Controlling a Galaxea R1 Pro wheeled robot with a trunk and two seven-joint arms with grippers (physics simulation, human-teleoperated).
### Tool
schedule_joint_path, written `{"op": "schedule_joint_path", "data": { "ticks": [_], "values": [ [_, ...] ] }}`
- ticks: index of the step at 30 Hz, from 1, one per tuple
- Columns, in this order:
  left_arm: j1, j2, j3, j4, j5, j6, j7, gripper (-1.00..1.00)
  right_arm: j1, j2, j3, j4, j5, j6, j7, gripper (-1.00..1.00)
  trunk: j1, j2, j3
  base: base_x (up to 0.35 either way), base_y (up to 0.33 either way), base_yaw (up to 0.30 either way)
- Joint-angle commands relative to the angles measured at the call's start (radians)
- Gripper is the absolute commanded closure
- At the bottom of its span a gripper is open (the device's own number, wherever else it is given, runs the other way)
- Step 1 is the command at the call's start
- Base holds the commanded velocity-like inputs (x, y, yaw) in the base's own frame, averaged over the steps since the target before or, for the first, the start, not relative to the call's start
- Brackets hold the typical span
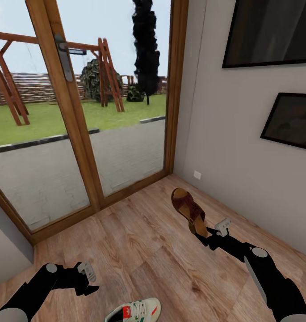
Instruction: Pick up the two gym shoes and the two sandals from the corridor floor and place them onto the hallstand (shoe rack) in the corridor, making sure they are on the rack and not on the floor. Arrange them so the two gym shoes are next to each other and the two sandals are next to each other.
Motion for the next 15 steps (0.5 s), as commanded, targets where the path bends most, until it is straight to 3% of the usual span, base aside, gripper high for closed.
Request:
{"op": "schedule_joint_path", "data": {
  "ticks": [1,15],
  "values": [
    [0.000,-0.001,0.004,-0.002,-0.004,0.006,-0.007,-1.00,0.000,0.000,-0.002,-0.002,0.003,0.008,0.005,1.00,0.000,0.000,-0.001,0.002,-0.001,0.000],
    [0.003,-0.001,0.004,-0.001,-0.007,0.010,-0.003,-1.00,-0.001,0.000,-0.003,-0.003,0.003,0.008,0.005,1.00,0.000,0.000,-0.001,0.000,0.000,0.000]
  ]
}}
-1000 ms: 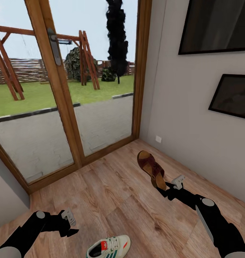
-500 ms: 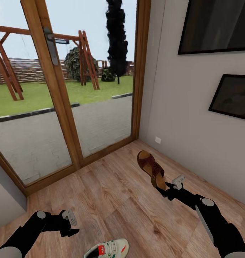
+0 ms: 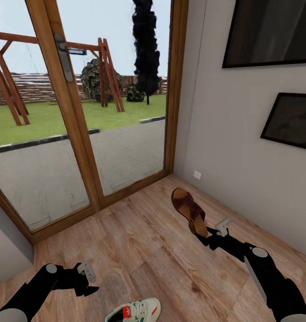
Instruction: Pick up the two gym shoes and the two sandals from the corridor floor and place them onto the hallstand (shoe rack) in the corridor, making sure they are on the rack and not on the floor. Arrange them so the two gym shoes are next to each other and the two sandals are next to each other.
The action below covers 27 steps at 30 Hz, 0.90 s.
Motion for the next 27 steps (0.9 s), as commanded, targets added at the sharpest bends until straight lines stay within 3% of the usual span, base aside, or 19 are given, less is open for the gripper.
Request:
{"op": "schedule_joint_path", "data": {
  "ticks": [1,27],
  "values": [
    [0.000,-0.001,0.004,0.000,-0.005,0.006,-0.005,-1.00,0.000,0.000,-0.003,-0.002,0.003,0.008,0.005,1.00,0.000,0.000,-0.001,0.000,0.000,0.000],
    [0.000,0.000,0.005,-0.002,-0.010,0.007,-0.007,-1.00,0.000,-0.001,-0.006,-0.003,0.001,0.022,0.005,1.00,0.000,0.000,-0.001,0.000,0.000,0.000]
  ]
}}
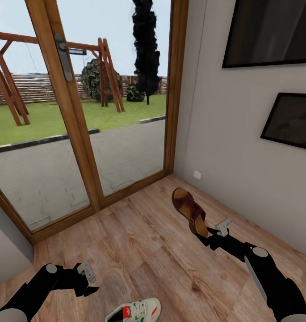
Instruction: Pick up the two gym shoes and the two sandals from the corridor floor and place them onto the hallstand (shoe rack) in the corridor, making sure they are on the rack and not on the floor. Arrange them so the two gym shoes are next to each other and the two sandals are next to each other.
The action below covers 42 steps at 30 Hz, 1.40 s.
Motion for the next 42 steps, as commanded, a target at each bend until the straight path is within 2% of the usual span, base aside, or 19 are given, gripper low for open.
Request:
{"op": "schedule_joint_path", "data": {
  "ticks": [1,10,42],
  "values": [
    [0.000,-0.001,0.004,-0.002,-0.004,0.007,-0.007,-1.00,0.000,0.001,-0.002,-0.002,0.002,0.012,0.005,1.00,0.000,0.000,-0.001,0.000,0.000,0.000],
    [0.000,0.000,0.006,-0.002,0.000,0.006,-0.007,-1.00,0.000,0.000,-0.003,-0.002,0.002,0.036,0.005,1.00,0.000,0.000,-0.001,0.000,0.000,0.000],
    [-0.001,0.000,0.007,-0.014,0.002,0.007,-0.007,-1.00,0.000,0.000,-0.001,-0.003,0.003,0.035,0.005,1.00,0.000,0.000,0.003,-0.028,-0.005,-0.036]
  ]
}}
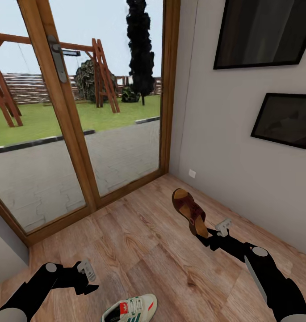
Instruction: Pick up the two gym shoes and the two sandals from the corridor floor and place them onto the hallstand (shoe rack) in the corridor, making sure they are on the rack and not on the floor. Arrange them so the two gym shoes are next to each other and the two sandals are next to each other.
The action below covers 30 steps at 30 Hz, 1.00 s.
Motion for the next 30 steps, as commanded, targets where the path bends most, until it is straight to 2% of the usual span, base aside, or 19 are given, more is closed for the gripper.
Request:
{"op": "schedule_joint_path", "data": {
  "ticks": [1,14,30],
  "values": [
    [0.000,-0.001,0.004,-0.002,-0.004,0.007,-0.007,-1.00,0.000,0.000,-0.002,-0.002,0.003,0.008,0.005,1.00,0.000,0.000,-0.001,0.000,0.000,0.000],
    [0.000,-0.001,0.004,0.007,-0.008,0.007,-0.004,-1.00,0.000,0.000,-0.004,-0.002,0.003,0.009,0.005,1.00,0.000,0.000,-0.001,0.000,0.000,0.000],
    [0.000,-0.002,0.001,0.009,-0.013,0.005,0.001,-1.00,0.000,0.000,-0.004,-0.002,0.003,0.012,0.005,1.00,0.061,-0.112,-0.055,0.000,0.000,0.000]
  ]
}}
